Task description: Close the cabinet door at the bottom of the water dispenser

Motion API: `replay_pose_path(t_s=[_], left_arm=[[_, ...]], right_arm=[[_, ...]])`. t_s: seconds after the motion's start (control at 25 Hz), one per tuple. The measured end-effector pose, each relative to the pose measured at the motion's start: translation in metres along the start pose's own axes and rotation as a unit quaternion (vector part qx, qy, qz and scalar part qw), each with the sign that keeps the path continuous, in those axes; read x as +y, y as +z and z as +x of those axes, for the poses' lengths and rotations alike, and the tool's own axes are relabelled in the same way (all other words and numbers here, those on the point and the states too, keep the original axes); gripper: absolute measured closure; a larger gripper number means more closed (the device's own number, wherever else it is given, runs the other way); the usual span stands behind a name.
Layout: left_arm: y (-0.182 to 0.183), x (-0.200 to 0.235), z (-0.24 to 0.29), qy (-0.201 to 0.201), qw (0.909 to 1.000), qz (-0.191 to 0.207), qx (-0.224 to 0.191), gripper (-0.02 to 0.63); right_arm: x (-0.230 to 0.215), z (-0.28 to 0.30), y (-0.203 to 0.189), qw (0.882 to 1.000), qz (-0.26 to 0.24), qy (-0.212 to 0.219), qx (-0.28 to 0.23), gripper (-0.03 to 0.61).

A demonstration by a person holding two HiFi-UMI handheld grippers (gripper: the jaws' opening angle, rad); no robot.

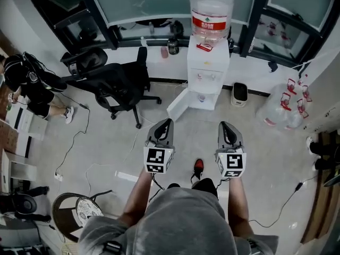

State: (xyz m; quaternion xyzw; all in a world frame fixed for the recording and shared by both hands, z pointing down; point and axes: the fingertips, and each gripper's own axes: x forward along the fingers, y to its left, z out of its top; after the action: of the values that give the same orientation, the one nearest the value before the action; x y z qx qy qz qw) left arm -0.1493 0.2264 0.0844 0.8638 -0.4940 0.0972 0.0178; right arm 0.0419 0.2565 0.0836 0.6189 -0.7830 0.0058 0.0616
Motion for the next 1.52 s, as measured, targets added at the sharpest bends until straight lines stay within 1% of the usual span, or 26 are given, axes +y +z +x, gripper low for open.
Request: replay_pose_path(t_s=[0.16, 0.32, 0.56, 0.8, 0.96, 1.12, 1.28, 1.4, 1.52], left_arm=[[0.005, 0.012, 0.054, 0.016, 0.9998, -0.009, 0.008, 0.588], [0.0, 0.027, 0.093, 0.038, 0.9989, -0.02, 0.021, 0.588], [-0.017, 0.049, 0.136, 0.062, 0.9966, -0.029, 0.047, 0.588], [-0.041, 0.072, 0.168, 0.066, 0.9944, -0.037, 0.074, 0.588], [-0.074, 0.09, 0.196, 0.055, 0.9933, -0.041, 0.093, 0.588], [-0.117, 0.109, 0.226, 0.027, 0.9915, -0.058, 0.114, 0.588], [-0.16, 0.131, 0.25, -0.003, 0.9883, -0.064, 0.138, 0.588], [-0.201, 0.149, 0.266, -0.006, 0.985, -0.073, 0.156, 0.588], [-0.245, 0.165, 0.28, -0.004, 0.9812, -0.085, 0.173, 0.588]], right_arm=[[-0.032, 0.053, -0.002, 1.0, 0.0, 0.018, 0.01, 0.563], [-0.05, 0.095, -0.01, 0.999, -0.001, 0.04, 0.024, 0.563], [-0.063, 0.147, -0.025, 0.997, 0.012, 0.067, 0.039, 0.563], [-0.06, 0.192, -0.054, 0.994, 0.032, 0.083, 0.063, 0.563], [-0.049, 0.222, -0.088, 0.992, 0.051, 0.08, 0.087, 0.563], [-0.036, 0.253, -0.129, 0.99, 0.055, 0.067, 0.111, 0.563], [-0.02, 0.283, -0.172, 0.986, 0.077, 0.049, 0.138, 0.563], [-0.008, 0.307, -0.206, 0.983, 0.081, 0.046, 0.155, 0.563], [0.006, 0.331, -0.239, 0.982, 0.07, 0.055, 0.168, 0.563]])
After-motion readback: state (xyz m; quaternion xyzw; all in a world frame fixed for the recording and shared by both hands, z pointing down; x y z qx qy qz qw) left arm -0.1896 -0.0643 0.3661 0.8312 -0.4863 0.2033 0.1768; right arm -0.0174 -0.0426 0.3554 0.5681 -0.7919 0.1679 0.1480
